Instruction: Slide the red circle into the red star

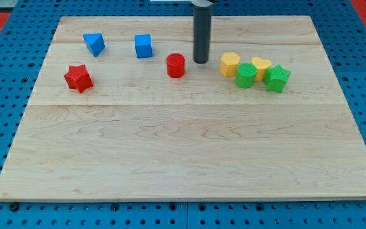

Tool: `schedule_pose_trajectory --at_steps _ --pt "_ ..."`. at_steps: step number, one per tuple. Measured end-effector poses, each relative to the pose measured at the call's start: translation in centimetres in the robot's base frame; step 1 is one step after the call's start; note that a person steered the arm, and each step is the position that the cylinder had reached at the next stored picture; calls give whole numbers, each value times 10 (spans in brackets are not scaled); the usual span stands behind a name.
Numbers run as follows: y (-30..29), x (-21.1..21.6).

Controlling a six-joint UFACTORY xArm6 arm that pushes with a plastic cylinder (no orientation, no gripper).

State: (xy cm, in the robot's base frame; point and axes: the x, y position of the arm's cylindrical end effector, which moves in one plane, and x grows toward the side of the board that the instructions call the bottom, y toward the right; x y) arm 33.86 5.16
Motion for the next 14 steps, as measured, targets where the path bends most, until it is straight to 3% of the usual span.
schedule_pose_trajectory --at_steps 1,5,6,8,9,10,11,12,13,14 --pt "34 1" --pt "13 1" --pt "-9 1" --pt "-156 9" --pt "-133 14" --pt "-148 32" --pt "-213 32" --pt "-224 32" --pt "-139 19" --pt "-76 -31"
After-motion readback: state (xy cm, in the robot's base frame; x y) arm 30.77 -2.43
